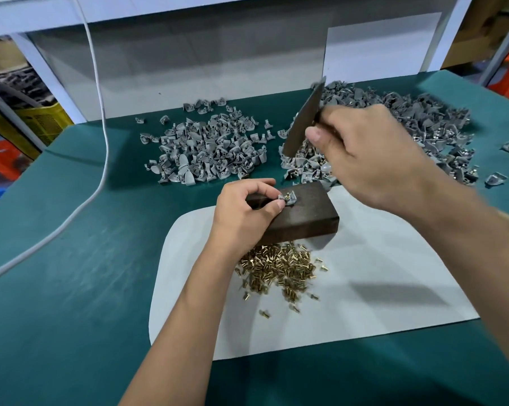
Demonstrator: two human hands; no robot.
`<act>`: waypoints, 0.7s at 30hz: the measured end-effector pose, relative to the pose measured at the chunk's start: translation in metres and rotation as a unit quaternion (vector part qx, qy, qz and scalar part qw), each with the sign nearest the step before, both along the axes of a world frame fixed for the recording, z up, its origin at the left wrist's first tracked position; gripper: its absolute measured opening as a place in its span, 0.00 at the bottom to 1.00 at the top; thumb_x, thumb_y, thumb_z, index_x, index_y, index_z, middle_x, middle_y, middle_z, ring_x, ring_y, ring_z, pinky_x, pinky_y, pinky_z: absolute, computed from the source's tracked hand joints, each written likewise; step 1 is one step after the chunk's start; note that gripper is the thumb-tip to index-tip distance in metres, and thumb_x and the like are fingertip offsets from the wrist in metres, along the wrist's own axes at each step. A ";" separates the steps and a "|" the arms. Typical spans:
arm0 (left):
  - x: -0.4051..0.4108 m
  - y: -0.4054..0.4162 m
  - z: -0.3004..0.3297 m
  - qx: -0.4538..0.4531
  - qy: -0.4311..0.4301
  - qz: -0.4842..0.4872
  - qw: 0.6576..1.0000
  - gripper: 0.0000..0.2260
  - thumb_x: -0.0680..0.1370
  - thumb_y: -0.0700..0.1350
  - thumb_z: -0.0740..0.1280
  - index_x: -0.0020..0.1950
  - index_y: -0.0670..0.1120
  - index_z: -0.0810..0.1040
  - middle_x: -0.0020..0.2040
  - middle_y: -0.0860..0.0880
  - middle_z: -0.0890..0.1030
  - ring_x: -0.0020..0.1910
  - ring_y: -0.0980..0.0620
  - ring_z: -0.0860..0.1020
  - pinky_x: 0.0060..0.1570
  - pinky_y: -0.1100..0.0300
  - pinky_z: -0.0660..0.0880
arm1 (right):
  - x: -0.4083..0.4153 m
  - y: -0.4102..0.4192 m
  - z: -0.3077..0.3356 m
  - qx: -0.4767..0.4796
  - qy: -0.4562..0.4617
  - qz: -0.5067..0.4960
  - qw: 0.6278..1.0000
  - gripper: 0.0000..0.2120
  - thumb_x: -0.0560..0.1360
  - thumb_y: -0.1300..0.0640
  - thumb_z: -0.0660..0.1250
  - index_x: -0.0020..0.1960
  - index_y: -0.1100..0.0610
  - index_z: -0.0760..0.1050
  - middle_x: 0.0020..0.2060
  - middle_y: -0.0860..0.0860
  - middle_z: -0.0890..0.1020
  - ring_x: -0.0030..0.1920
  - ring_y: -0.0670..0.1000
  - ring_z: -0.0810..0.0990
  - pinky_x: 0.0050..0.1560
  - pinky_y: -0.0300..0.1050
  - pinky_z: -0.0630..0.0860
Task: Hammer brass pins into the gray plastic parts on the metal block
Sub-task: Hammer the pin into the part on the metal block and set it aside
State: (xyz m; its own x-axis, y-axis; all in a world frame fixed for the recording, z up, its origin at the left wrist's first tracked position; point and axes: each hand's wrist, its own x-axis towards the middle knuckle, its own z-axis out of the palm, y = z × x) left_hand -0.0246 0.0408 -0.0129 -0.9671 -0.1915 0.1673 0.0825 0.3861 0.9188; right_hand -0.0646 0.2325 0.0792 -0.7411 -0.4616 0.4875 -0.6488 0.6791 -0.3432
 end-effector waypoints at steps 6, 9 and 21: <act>0.001 0.001 0.000 0.010 -0.002 -0.002 1.000 0.07 0.74 0.38 0.77 0.40 0.50 0.85 0.58 0.53 0.85 0.53 0.60 0.83 0.61 0.58 0.77 | 0.012 -0.005 -0.014 0.189 -0.083 -0.053 0.977 0.12 0.85 0.44 0.55 0.49 0.48 0.71 0.35 0.49 0.74 0.37 0.58 0.74 0.39 0.49 0.69; -0.001 0.000 -0.001 0.002 -0.005 0.003 1.000 0.06 0.74 0.40 0.78 0.41 0.50 0.86 0.58 0.55 0.84 0.54 0.60 0.83 0.60 0.60 0.76 | 0.007 -0.001 -0.004 0.114 0.000 -0.061 0.992 0.14 0.84 0.44 0.55 0.54 0.49 0.75 0.32 0.47 0.72 0.30 0.52 0.71 0.34 0.47 0.66; -0.001 0.000 -0.001 -0.001 -0.003 0.003 1.000 0.05 0.74 0.40 0.77 0.41 0.50 0.86 0.58 0.56 0.84 0.52 0.63 0.83 0.59 0.62 0.76 | 0.016 -0.004 -0.011 0.059 0.014 -0.070 0.996 0.13 0.85 0.46 0.56 0.56 0.52 0.74 0.33 0.51 0.74 0.32 0.58 0.73 0.35 0.49 0.70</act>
State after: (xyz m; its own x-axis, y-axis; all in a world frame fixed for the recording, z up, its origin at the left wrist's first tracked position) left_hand -0.0255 0.0409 -0.0135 -0.9671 -0.1966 0.1612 0.0741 0.3887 0.9184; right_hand -0.0489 0.2284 0.0680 -0.7892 -0.4104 0.4569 -0.5535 0.7977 -0.2395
